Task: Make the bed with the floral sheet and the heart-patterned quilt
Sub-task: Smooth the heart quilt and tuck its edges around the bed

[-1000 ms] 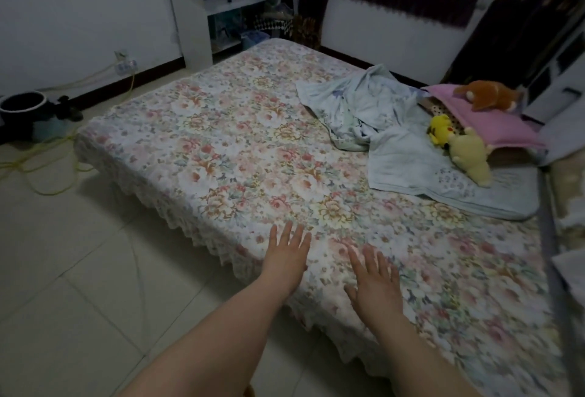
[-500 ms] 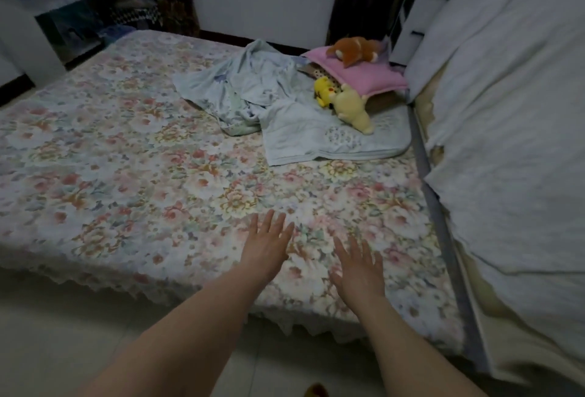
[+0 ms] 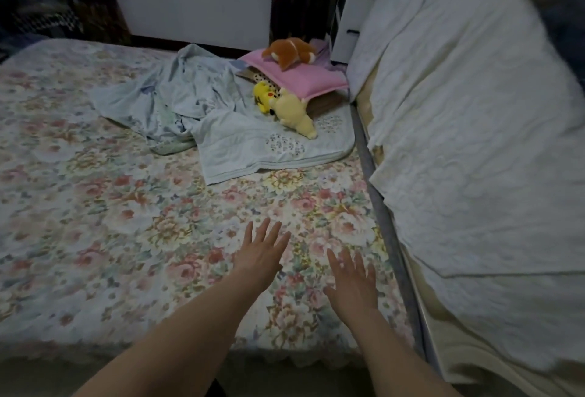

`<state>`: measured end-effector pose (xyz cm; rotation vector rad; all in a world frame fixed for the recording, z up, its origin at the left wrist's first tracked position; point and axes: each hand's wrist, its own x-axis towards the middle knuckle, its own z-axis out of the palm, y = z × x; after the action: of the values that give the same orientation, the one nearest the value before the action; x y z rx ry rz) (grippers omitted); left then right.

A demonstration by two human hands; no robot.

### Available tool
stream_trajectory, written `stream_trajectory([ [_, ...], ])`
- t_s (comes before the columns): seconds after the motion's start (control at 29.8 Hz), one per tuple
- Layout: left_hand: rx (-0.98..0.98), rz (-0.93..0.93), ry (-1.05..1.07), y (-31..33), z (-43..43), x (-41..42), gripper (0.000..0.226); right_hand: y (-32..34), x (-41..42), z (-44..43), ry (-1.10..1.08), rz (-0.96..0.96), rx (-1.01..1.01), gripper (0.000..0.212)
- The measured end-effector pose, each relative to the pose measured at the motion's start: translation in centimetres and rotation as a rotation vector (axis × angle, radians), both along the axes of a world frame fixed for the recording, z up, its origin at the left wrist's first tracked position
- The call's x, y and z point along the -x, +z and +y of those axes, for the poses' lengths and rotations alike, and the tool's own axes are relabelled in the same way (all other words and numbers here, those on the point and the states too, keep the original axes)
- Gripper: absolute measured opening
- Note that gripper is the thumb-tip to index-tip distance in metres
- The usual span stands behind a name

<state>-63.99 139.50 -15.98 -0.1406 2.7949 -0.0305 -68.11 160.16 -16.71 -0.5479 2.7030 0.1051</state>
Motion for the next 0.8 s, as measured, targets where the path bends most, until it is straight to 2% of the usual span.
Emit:
stream_trajectory([
  [0.5, -0.064, -0.019, -0.022, -2.0, -11.2, 17.1, 0.073, 0.0, 16.6, -12.1, -0.006, 0.014, 0.014, 0.074],
  [0.7, -0.080, -0.068, 0.009, -4.8, -15.8, 21.4, 0.074, -3.2, 21.8, -16.9, 0.042, -0.041, 0.007, 0.072],
  [0.8, -0.104, -0.074, 0.116, -7.4, -18.8, 23.2, 0.075, -5.9, 25.2, -19.5, 0.168, 0.014, -0.012, 0.082],
])
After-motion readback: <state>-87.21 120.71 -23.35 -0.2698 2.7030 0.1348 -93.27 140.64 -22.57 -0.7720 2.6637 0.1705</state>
